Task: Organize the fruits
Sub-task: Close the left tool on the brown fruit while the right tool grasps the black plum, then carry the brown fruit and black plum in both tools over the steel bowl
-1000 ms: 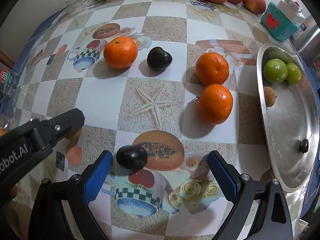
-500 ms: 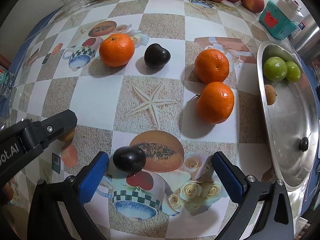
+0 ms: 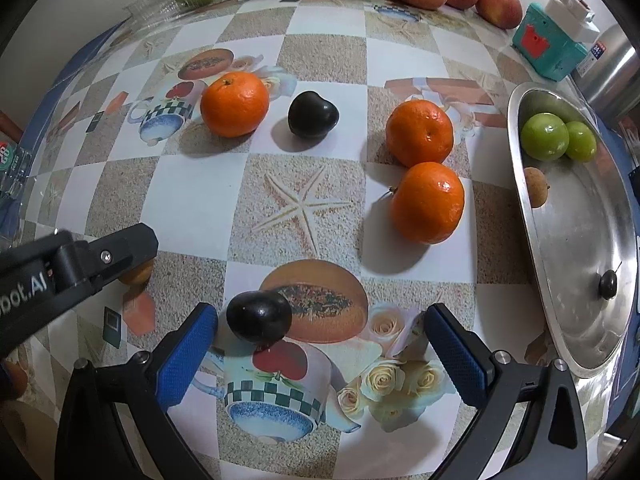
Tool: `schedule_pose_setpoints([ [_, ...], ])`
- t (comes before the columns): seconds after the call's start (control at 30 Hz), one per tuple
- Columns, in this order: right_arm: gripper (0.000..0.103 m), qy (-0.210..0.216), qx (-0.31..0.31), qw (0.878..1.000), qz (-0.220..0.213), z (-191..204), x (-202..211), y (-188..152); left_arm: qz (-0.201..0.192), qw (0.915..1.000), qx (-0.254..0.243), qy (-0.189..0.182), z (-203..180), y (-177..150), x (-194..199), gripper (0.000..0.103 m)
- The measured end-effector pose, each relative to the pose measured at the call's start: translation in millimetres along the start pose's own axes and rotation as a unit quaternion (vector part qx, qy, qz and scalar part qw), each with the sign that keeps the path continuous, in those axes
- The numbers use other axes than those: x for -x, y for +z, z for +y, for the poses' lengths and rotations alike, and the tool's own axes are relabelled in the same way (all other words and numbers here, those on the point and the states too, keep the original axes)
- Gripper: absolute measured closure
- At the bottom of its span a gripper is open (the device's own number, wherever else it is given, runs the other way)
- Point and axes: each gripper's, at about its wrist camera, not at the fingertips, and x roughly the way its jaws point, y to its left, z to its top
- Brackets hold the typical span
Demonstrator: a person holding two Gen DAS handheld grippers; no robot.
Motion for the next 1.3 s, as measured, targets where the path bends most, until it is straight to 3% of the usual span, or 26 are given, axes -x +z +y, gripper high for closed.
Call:
schedule_pose_setpoints([
  [0.07, 0.003, 0.01, -0.007, 1.0, -0.004, -2.4, 2.8, 1.1, -0.001, 1.0, 0.003, 0.0, 1.0, -0.1, 0.3, 0.077],
  [0.13, 0.015, 0.015, -0.012, 1.0, -0.01, -5.1, 7.4, 1.3, 0.0, 1.0, 0.004, 0.0, 0.6, -0.1, 0.2, 0.076],
  [0.27, 0.028, 0.022, -0.005, 1.0, -0.017, -7.6, 15.0, 2.3, -0.001, 1.0, 0.005, -0.002, 0.5, -0.5, 0.3, 0.076],
  [0.4, 0.055, 0.049, 0.005, 0.999, -0.019, -6.5, 22.8, 3.5, -0.001, 1.0, 0.005, -0.003, 0.8, 0.0, 0.4, 0.076],
  [0.6, 0.074, 0.078, 0.003, 0.997, -0.017, -6.0, 28.1, 4.5, -0.002, 1.0, 0.006, -0.004, 0.7, -0.2, 0.3, 0.076],
  [0.77, 0.074, 0.086, 0.004, 0.996, -0.037, -2.5, 43.0, 4.4, -0.015, 0.9998, 0.014, -0.007, 2.8, 0.7, 7.4, 0.076],
  [1.0, 0.074, 0.117, -0.025, 0.988, -0.099, -20.8, 82.7, 7.1, -0.053, 0.9985, 0.011, -0.011, 0.5, 1.2, 29.6, 0.076],
  [1.3, 0.074, 0.119, -0.072, 0.977, -0.159, -43.1, 116.1, 13.1, -0.106, 0.9944, -0.001, 0.002, -7.9, 5.5, 57.2, 0.077],
])
